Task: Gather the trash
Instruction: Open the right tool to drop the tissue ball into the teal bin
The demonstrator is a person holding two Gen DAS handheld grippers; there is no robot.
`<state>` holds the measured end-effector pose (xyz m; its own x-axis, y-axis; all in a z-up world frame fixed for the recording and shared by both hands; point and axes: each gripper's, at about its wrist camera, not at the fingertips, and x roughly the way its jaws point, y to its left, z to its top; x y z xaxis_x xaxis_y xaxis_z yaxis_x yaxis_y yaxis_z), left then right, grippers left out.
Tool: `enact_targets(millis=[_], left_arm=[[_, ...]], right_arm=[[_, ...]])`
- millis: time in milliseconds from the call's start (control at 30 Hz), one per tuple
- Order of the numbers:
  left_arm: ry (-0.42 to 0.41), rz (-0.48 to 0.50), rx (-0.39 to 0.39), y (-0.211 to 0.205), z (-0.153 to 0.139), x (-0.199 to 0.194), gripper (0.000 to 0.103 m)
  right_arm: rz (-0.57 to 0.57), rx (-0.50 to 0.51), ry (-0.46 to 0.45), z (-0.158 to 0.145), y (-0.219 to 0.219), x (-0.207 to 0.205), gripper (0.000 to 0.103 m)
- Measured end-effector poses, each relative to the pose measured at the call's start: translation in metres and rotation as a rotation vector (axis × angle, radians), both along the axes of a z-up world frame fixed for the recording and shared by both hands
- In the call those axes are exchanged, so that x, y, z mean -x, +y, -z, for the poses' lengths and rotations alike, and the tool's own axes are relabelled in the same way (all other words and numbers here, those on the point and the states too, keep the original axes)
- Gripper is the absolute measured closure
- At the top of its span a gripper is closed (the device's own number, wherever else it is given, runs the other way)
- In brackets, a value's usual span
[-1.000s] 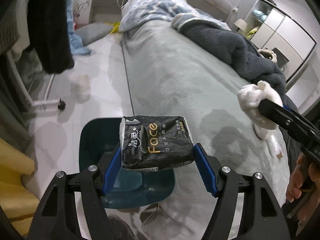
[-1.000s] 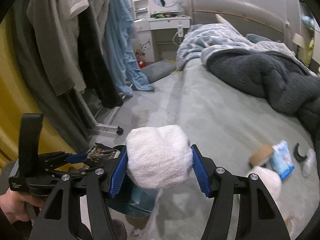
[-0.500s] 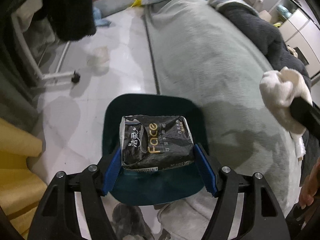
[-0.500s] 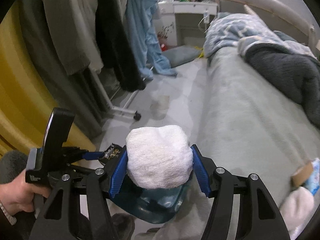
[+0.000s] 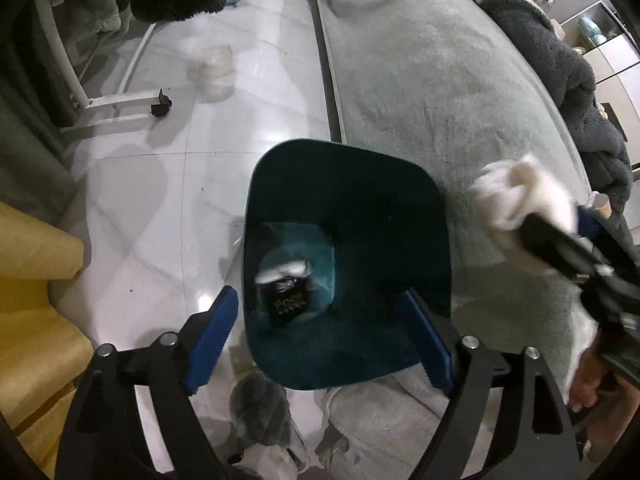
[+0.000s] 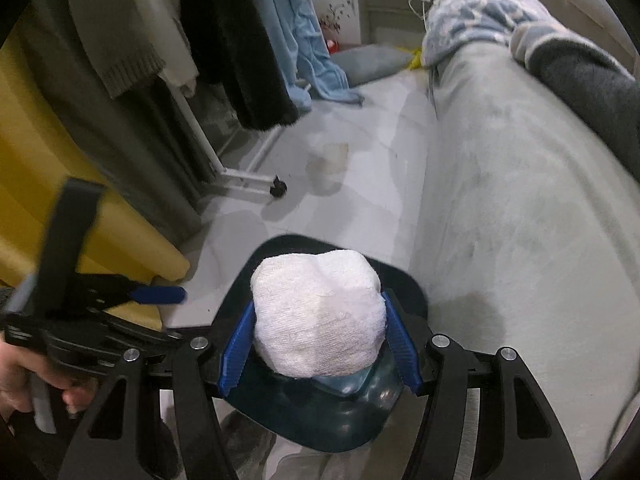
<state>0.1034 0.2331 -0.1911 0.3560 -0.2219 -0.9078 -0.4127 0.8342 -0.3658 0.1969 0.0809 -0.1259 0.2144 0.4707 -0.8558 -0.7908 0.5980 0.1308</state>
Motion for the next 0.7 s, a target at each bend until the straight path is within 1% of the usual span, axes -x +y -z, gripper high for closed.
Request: enact_targets(millis=[167, 300, 400, 567, 700], left_arm=[[-0.053, -0.010, -0.029, 0.007, -0.014, 0.005, 0.016], [-0.105, -0.008, -0.048, 0.011, -0.026, 0.006, 0.016], [-0.149, -0.004, -0.094, 0.012, -0.038, 0.006, 0.016], [-0.255, -0.030, -0.123, 0.016, -0.063, 0.010, 0.016], [-0.336, -0.029, -0.175, 0.016, -0.083, 0.014, 0.017]], right_arm=[[0.017, 0.038, 0.037, 0.024, 0.005, -0.001, 0.041], [0.030, 0.058, 0.086, 0.043, 0.009, 0.001, 0.041], [0.009, 0.095, 0.089, 0.056, 0.018, 0.010, 0.041], [-0.003, 0.141, 0.082, 0.071, 0.023, 0.016, 0.041], [0.011, 0.157, 0.098, 0.081, 0.017, 0.013, 0.041]])
